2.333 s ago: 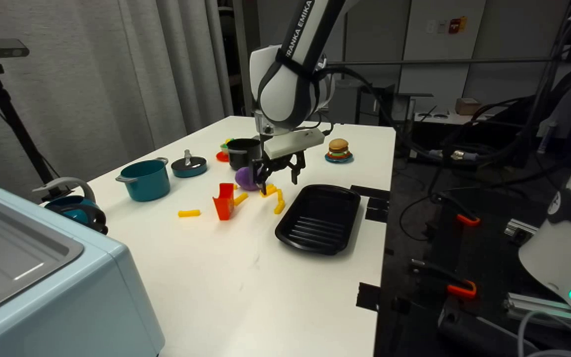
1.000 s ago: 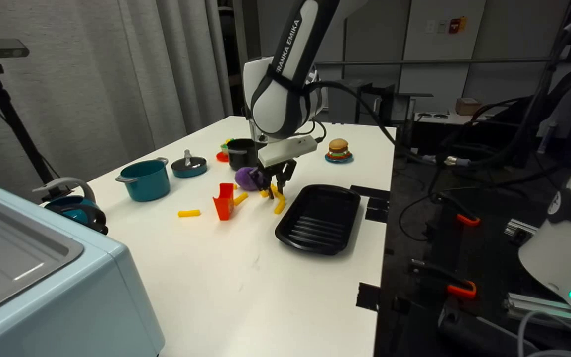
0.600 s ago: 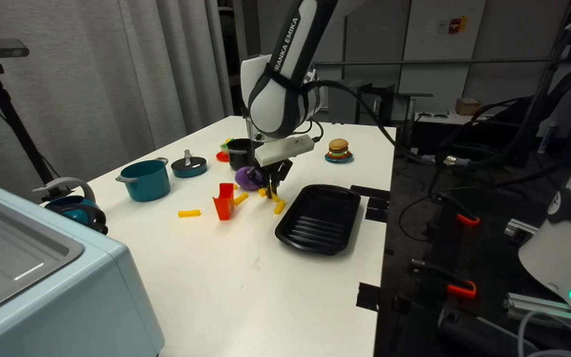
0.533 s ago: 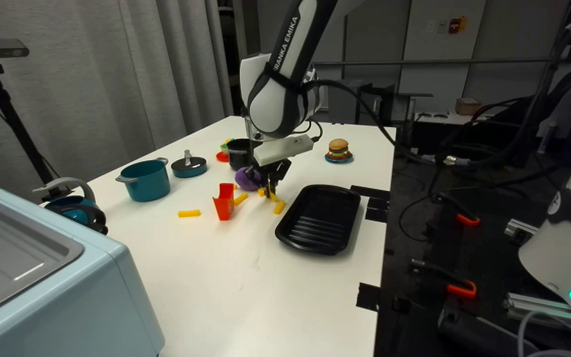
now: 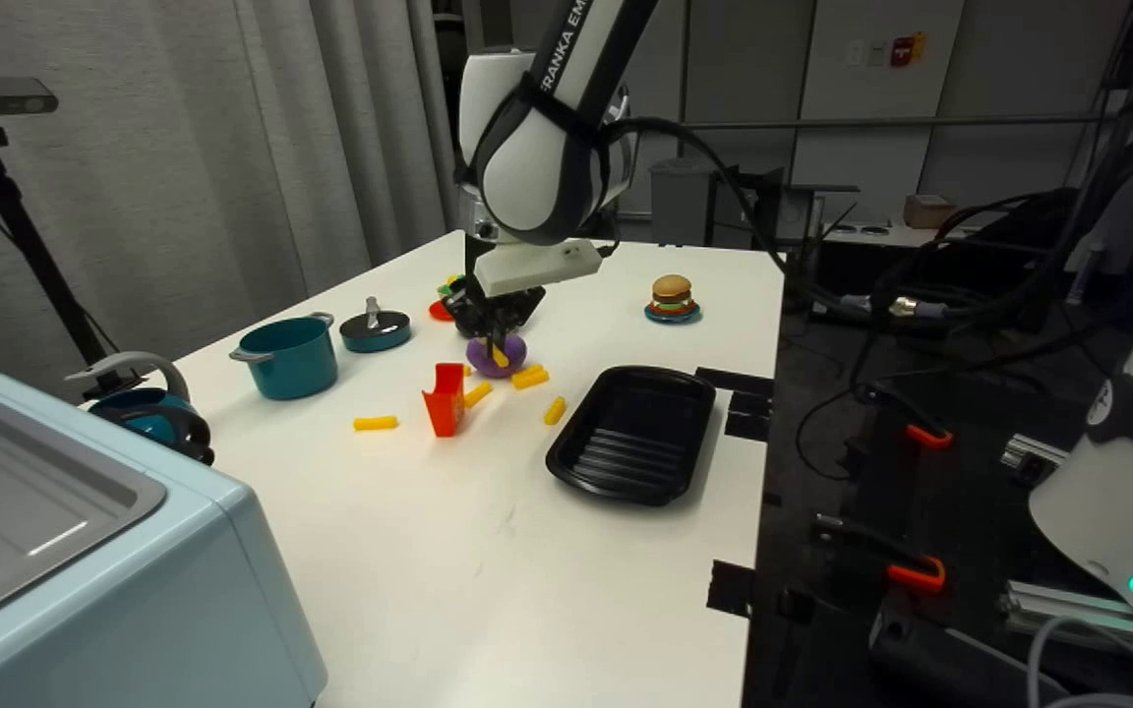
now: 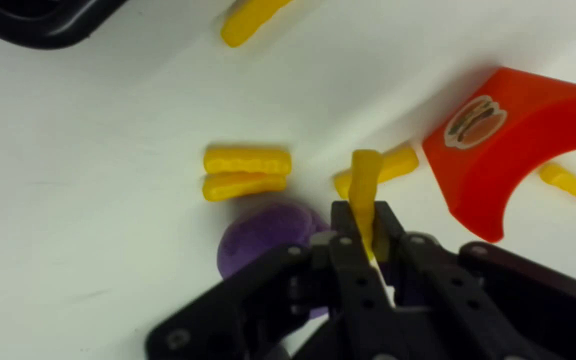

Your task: Pick up one of the yellow objects and put it in the orange container.

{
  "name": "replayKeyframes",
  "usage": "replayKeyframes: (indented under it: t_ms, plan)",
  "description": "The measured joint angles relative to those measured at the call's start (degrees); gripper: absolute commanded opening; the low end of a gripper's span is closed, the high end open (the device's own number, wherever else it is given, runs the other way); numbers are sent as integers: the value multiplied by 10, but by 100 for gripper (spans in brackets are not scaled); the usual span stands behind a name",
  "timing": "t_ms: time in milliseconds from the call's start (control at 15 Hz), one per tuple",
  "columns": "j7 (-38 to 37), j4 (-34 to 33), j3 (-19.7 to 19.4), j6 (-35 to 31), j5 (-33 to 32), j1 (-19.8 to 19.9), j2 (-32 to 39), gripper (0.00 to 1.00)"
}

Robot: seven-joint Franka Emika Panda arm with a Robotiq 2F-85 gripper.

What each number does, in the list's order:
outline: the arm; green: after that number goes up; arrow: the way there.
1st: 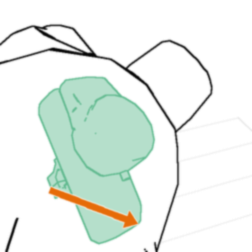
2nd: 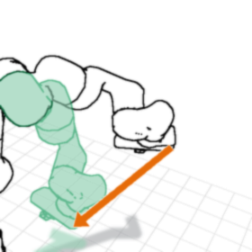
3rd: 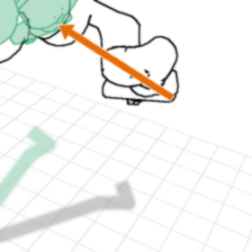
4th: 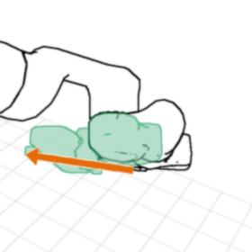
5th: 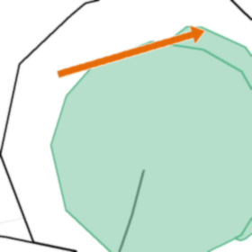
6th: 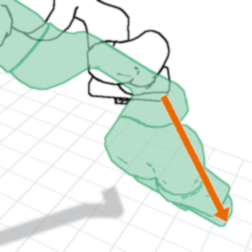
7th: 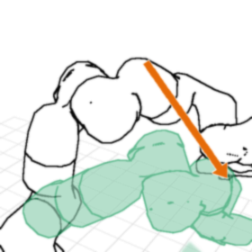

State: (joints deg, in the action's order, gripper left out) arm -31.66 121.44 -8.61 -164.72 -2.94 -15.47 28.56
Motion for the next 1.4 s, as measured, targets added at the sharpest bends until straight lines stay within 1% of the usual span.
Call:
replayKeyframes:
  t_ms: [333,600,1067,1400]
  plan:
    - [0,30,-2,-59,0,-32,-38,3]
    - [0,43,-8,-106,-3,-61,-44,3]
    - [0,50,-47,-160,-12,-112,-30,3]
    - [0,50,-73,-185,-12,-132,-9,3]
